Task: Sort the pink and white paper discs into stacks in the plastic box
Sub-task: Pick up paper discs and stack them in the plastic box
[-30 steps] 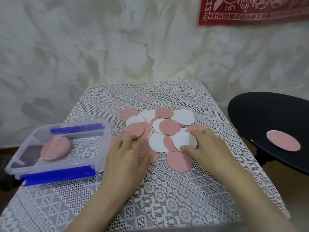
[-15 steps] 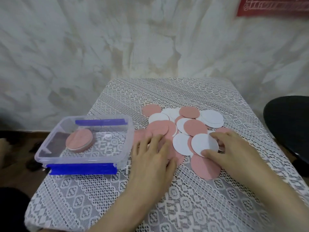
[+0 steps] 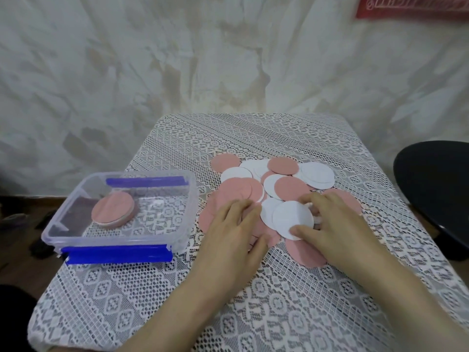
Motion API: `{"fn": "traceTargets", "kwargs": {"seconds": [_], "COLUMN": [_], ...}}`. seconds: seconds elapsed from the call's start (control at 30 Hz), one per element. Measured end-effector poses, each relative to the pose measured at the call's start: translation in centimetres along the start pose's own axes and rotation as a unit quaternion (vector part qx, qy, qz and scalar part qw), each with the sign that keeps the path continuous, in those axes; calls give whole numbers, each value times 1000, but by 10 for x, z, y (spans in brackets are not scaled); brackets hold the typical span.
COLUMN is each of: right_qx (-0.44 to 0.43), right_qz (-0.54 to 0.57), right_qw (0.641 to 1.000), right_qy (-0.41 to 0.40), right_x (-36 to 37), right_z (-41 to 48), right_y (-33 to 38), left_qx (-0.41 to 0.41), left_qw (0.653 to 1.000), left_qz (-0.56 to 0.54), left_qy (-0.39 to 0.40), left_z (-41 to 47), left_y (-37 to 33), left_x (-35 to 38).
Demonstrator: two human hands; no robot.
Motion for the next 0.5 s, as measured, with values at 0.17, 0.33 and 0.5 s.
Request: {"fn": "traceTargets", "kwargs": {"seconds": [0.17,0.33,0.5], "right_qx": [-17,0,-17], "right_qz": [77,325,341], "right_qw": [996,944,929], "right_qy": [-42,52,147], "right_x": [-5,8,29], "right_z": [-1,-11,-20], "right_y": [-1,10,31], "left_qx": [13,-5,-102], "left_qw": [1000,997,964], "left_qz": [-4,-75,-245], "left_qy": [-7,-8,-19], "left_z": [-7,-16,-31], "left_y": [-5,-9,6], "left_x": [-9,-28,-36]}}
Point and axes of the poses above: each hand's wrist, its own z-axis towards the middle knuckle, its own x-axis out of the palm, y = z × x, the point moved 8 cm from there along z, towards the middle knuckle, and after that the axes turned 13 degrees about z, right-handed, at the moved point
